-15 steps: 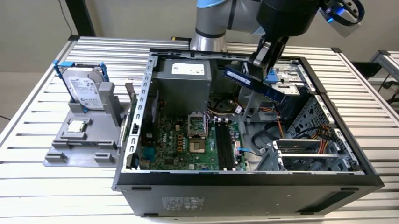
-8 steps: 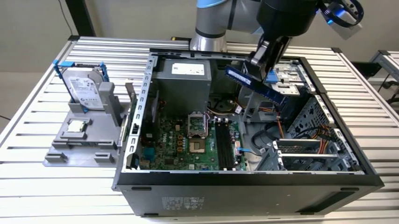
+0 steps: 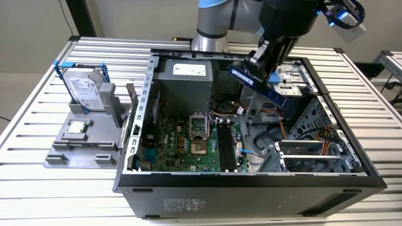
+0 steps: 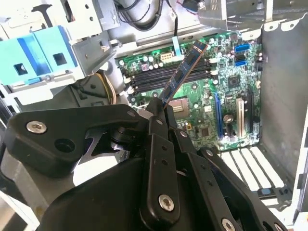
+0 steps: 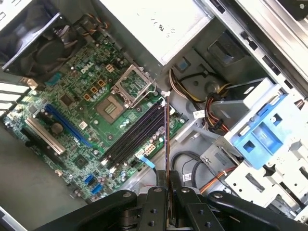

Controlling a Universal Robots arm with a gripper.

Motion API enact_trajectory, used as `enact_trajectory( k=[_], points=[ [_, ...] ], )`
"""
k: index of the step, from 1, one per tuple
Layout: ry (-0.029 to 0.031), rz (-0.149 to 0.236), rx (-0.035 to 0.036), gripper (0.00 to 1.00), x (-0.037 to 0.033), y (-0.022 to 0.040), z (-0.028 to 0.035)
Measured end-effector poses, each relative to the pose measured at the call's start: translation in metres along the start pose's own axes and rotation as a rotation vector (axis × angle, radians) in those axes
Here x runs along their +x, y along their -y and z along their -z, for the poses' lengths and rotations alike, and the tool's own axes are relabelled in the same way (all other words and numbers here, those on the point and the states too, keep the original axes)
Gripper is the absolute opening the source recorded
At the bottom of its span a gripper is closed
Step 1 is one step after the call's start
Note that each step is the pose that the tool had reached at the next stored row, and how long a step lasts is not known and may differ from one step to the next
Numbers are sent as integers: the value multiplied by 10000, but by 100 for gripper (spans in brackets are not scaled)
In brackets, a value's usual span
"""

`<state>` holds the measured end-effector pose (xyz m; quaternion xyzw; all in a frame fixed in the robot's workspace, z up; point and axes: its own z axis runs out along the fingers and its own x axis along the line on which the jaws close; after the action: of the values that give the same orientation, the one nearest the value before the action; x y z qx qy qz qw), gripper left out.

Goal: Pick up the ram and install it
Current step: 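Insert the ram into the slot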

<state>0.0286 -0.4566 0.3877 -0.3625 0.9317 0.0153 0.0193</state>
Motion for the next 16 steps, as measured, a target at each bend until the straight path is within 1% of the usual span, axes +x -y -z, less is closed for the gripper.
enact_trajectory(
  k=[16],
  points=[
    [29, -2043, 97, 0, 0, 0, 0]
  ],
)
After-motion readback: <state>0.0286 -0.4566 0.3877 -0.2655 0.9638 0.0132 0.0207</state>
